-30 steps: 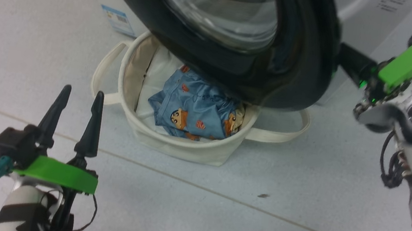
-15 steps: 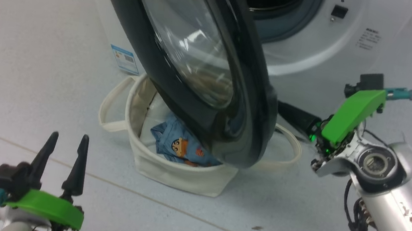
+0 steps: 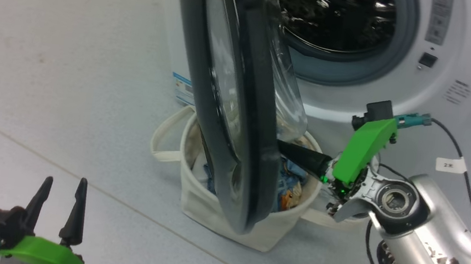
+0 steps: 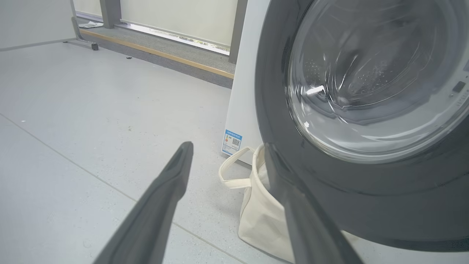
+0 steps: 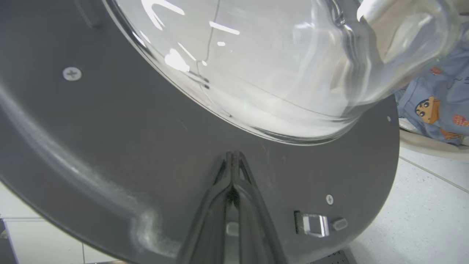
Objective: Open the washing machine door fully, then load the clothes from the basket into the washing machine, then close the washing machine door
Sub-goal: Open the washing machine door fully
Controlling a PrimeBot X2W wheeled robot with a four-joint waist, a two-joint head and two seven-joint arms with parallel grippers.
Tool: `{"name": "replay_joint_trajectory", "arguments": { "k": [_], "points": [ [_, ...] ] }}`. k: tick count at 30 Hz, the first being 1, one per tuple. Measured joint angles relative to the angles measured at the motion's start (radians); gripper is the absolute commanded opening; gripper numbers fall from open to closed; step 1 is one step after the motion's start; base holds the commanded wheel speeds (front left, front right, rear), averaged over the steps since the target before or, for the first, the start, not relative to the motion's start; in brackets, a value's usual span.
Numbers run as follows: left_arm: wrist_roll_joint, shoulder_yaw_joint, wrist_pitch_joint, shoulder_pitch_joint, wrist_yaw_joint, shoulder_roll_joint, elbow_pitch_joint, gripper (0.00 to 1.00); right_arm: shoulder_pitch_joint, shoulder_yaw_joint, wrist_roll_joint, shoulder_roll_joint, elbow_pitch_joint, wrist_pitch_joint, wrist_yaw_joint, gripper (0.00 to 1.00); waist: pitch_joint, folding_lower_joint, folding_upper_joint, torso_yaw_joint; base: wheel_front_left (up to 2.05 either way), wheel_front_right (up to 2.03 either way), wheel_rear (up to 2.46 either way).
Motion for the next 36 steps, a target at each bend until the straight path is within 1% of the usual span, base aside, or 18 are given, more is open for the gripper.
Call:
{"name": "replay_joint_trajectory", "arguments": {
  "k": [5, 15, 20, 22, 25, 31, 33, 36],
  "points": [
    [0.028, 0.03, 0.0, 0.001, 0.004, -0.004, -0.004, 1.0, 0.017, 0.013, 0.0, 0.028, 0.003, 0.003, 0.0, 0.0, -0.019, 0.0001, 0.0, 0.059, 0.0, 0.0, 0.0],
    [0.058, 0.081, 0.0, 0.002, 0.029, -0.012, -0.021, 1.0, 0.042, 0.016, -0.002, 0.067, -0.001, -0.023, 0.0, 0.0, -0.041, 0.0, 0.0, 0.175, 0.0, 0.0, 0.0],
    [0.058, 0.12, 0.0, 0.005, 0.038, -0.02, -0.063, 1.0, 0.037, 0.033, -0.003, 0.097, 0.001, -0.023, 0.0, 0.0, -0.012, 0.0003, 0.0, 0.191, 0.0, 0.0, 0.0],
    [0.058, 0.133, 0.0, 0.005, 0.045, -0.026, -0.081, 1.0, 0.033, 0.037, -0.003, 0.1, 0.011, -0.015, 0.0, 0.0, -0.002, 0.0002, 0.0, 0.195, 0.0, 0.0, 0.0],
    [0.056, 0.155, 0.0, 0.011, 0.045, -0.029, -0.099, 1.0, 0.014, 0.044, -0.002, 0.104, 0.02, -0.006, 0.0, 0.0, 0.008, 0.0003, 0.0, 0.2, 0.0, 0.0, 0.0],
    [0.05, 0.159, 0.0, 0.029, 0.044, -0.036, -0.107, 1.0, 0.0, 0.046, -0.001, 0.115, 0.005, -0.009, 0.0, 0.0, 0.003, 0.0003, 0.0, 0.198, 0.0, 0.0, 0.0],
    [0.052, 0.156, 0.0, 0.029, 0.041, -0.037, -0.105, 1.0, 0.005, 0.044, -0.003, 0.107, -0.02, -0.027, 0.0, 0.0, -0.005, 0.0001, 0.0, 0.194, 0.0, 0.0, 0.0],
    [0.055, 0.15, 0.0, 0.029, 0.035, -0.037, -0.092, 1.0, 0.04, 0.031, -0.037, 0.085, -0.078, -0.091, 0.0, 0.0, -0.022, 0.0001, 0.0, 0.187, 0.0, 0.0, 0.0]
  ]
}}
